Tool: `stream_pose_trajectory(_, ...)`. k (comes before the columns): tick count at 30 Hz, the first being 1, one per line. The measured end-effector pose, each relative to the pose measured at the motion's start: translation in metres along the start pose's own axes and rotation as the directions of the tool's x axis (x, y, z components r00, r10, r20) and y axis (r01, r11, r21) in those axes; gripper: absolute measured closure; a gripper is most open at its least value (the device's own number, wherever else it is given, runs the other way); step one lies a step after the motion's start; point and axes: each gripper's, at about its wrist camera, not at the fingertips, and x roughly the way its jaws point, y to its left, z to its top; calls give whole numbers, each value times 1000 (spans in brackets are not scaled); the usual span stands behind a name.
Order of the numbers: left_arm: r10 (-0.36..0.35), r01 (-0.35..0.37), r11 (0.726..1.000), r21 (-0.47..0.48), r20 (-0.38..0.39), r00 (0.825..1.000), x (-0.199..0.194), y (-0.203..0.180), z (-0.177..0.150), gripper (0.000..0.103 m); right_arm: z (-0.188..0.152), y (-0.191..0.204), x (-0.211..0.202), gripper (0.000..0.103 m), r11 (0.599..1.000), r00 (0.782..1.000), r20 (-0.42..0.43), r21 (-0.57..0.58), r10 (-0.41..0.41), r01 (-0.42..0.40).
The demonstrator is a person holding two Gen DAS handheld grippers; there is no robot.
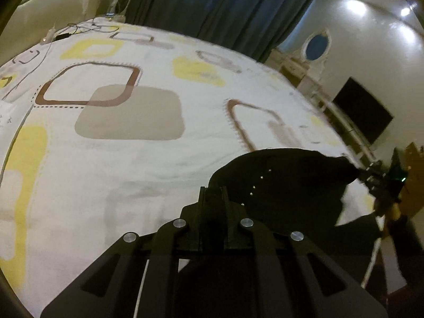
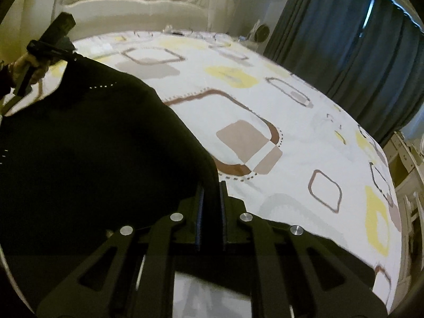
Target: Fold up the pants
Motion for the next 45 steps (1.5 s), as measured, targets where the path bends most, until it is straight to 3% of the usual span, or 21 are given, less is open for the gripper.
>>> stream_pose_trajectory(10, -123, 124, 992, -3, 72, 990, -78, -27, -56, 94, -68, 55, -97, 93, 998, 996, 80, 46, -34, 31)
stream_pose_trajectory(15, -141, 140, 989, 40, 29, 990, -95, -47, -100, 93, -101, 81, -115, 93, 997, 997, 71, 73, -40, 35)
stream_pose_trajectory(23, -104, 108, 992, 60, -77, 992, -85, -49, -160, 93, -137, 108, -124, 93, 993, 999, 38, 117, -26, 21)
stream_pose_trajectory(38, -159, 172, 976, 137, -105, 982, -112, -51, -188, 92, -161, 133, -146, 93, 991, 999, 23, 128, -32, 29)
stream_pose_trajectory(45, -159, 183, 972, 144, -163, 974, -108, -43, -202, 88, -174, 136, -142, 93, 989, 1000, 0, 147, -18, 17)
